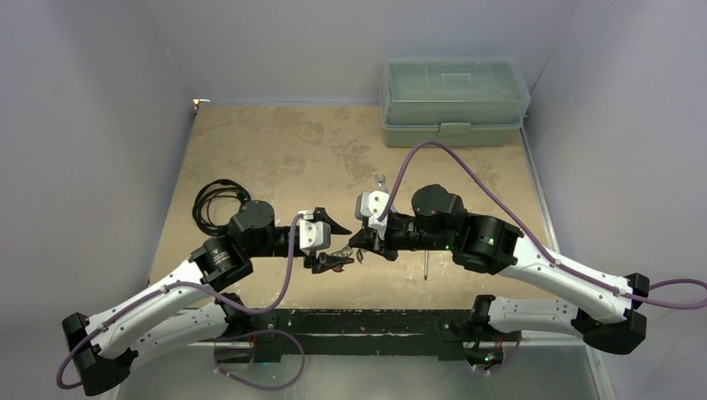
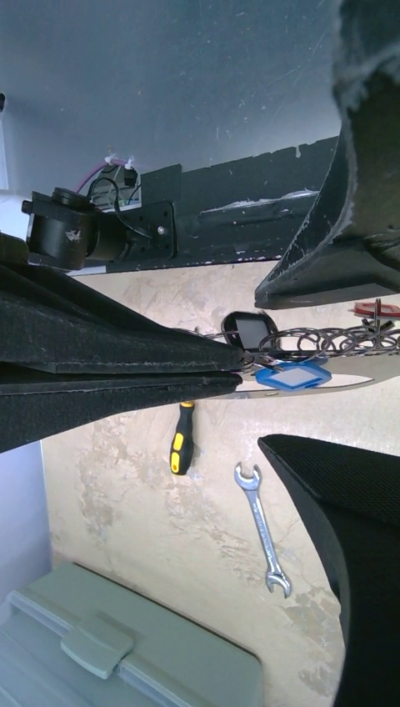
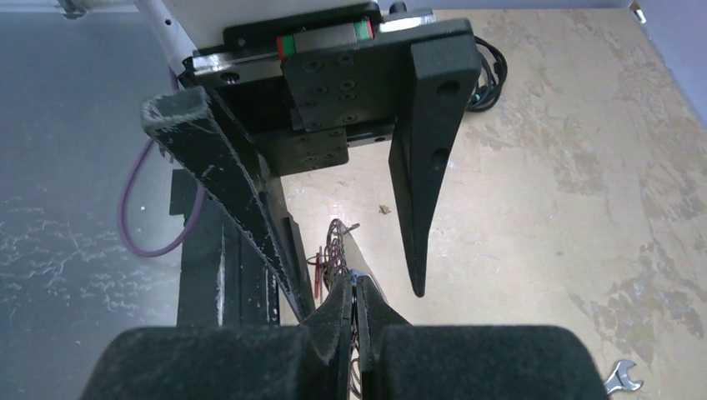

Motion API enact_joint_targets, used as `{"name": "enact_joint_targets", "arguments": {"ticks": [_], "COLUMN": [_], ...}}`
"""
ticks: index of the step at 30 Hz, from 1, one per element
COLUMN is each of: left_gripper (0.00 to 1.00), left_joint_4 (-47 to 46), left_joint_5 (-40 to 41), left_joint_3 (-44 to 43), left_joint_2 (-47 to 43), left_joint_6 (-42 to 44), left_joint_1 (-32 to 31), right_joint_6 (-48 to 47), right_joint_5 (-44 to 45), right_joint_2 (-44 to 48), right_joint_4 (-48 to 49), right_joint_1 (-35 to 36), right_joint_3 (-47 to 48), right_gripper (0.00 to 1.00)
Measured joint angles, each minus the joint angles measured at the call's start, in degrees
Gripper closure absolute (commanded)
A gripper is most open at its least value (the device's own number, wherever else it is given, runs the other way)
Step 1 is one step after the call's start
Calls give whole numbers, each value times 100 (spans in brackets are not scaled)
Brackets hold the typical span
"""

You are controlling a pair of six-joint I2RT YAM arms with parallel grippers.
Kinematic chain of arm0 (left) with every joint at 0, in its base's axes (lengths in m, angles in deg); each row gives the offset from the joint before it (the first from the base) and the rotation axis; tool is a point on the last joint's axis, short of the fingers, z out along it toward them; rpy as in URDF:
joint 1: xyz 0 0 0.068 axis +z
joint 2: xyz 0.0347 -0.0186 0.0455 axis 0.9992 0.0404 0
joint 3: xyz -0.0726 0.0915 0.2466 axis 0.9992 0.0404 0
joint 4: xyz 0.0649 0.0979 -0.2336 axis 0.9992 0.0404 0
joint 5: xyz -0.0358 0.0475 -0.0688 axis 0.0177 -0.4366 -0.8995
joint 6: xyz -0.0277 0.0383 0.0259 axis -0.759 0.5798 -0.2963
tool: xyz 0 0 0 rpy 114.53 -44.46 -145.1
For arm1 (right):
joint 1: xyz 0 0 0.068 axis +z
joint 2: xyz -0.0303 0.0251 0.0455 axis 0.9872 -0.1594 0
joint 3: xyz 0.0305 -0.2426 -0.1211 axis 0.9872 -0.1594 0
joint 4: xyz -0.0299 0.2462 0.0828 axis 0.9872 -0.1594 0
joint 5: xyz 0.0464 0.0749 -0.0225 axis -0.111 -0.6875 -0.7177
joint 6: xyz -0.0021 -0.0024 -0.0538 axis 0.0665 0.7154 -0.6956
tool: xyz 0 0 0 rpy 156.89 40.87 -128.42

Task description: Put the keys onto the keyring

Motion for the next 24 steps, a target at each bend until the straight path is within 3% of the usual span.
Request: {"name": "enact_joint_targets", "arguments": {"ticks": [4,7,9,13,24], "left_gripper": [49,59,68,100,100], "left_joint_4": [-39,-39,-37,-35,107], "left_joint_5": [-22,-39,-57,-105,92], "left_joint_3": [0,0,0,0,-9], "left_joint_2": [116,201,227,232,192], "left_joint_6": [0,0,0,-2,9], "left_joint_1": [0,0,0,-2,0], "right_joint_6": [-15,-15,-15,-20,334], "right_joint_5": [-11,-37,-52,-103,234], "right_joint_2": [55,76,74,74,164], "right_joint_4": [90,149,190,264,688], "right_joint_1": [0,0,0,-2,-26], "right_joint_3": [-42,-52,-61,-83,-367], "right_gripper": [100,100,100,100,100]}}
